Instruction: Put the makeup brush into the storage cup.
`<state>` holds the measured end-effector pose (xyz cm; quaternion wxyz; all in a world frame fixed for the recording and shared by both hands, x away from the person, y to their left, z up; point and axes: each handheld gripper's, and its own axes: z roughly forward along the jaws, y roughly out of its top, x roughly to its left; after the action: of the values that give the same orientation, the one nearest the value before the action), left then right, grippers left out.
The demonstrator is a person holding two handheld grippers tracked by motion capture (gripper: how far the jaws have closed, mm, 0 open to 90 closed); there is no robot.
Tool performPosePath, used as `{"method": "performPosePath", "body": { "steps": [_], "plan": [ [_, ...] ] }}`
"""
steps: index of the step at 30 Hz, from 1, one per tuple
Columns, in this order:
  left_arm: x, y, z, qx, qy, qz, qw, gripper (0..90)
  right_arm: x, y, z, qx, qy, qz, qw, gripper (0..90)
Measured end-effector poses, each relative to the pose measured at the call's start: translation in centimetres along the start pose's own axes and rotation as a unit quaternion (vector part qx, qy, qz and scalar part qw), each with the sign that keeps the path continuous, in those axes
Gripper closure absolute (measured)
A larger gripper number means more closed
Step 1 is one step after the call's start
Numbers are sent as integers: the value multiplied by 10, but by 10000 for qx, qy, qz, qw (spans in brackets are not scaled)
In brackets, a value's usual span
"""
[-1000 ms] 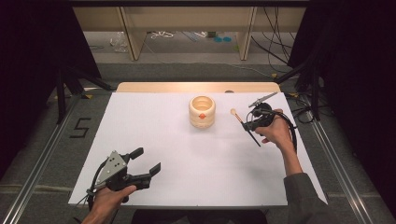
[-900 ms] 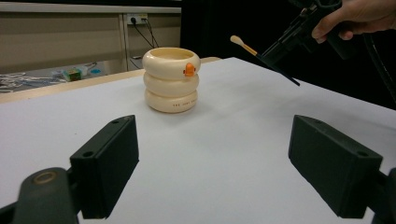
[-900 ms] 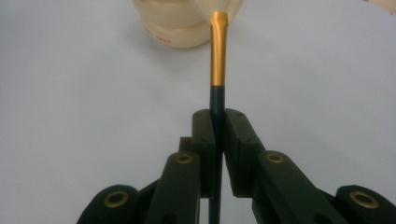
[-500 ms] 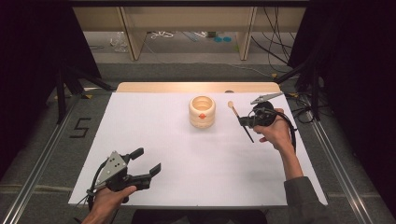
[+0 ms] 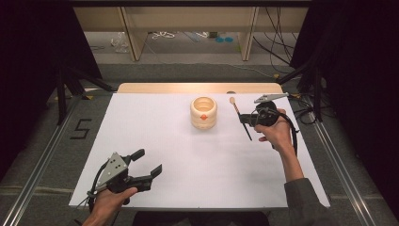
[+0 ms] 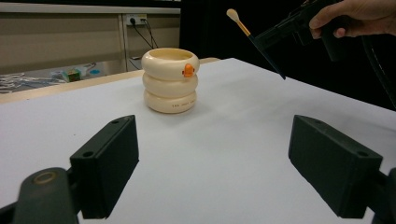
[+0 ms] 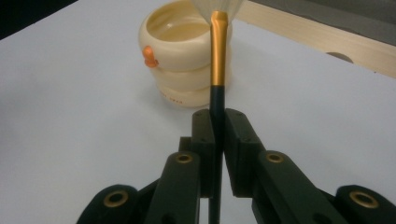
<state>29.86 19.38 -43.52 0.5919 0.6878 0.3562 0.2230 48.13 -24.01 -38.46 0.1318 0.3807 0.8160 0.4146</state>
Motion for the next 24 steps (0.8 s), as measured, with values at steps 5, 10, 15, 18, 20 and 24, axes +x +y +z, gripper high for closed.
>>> {"method": "performPosePath", "body": {
  "steps": [5, 10, 15, 18, 20, 24],
  "plan": [
    [0, 0, 0, -2, -6, -47, 10000, 158, 0, 0, -1, -122, 5, 70, 9999, 832],
    [0, 0, 0, -3, -6, -30, 10000, 158, 0, 1, -1, -153, 42, 61, 9999, 833],
    [0, 0, 0, -3, -8, 22, 10000, 158, 1, 2, -1, -209, 45, 31, 9998, 832],
    [0, 0, 0, 1, -4, 9, 10000, 158, 1, 2, -2, -246, 53, 63, 9997, 832],
    [0, 0, 1, -8, -3, -45, 10000, 158, 1, 3, -3, -262, 58, 69, 9996, 832],
    [0, 0, 1, -2, 0, -48, 10000, 158, 1, 4, -2, -391, 66, 27, 9992, 832]
  ]
}}
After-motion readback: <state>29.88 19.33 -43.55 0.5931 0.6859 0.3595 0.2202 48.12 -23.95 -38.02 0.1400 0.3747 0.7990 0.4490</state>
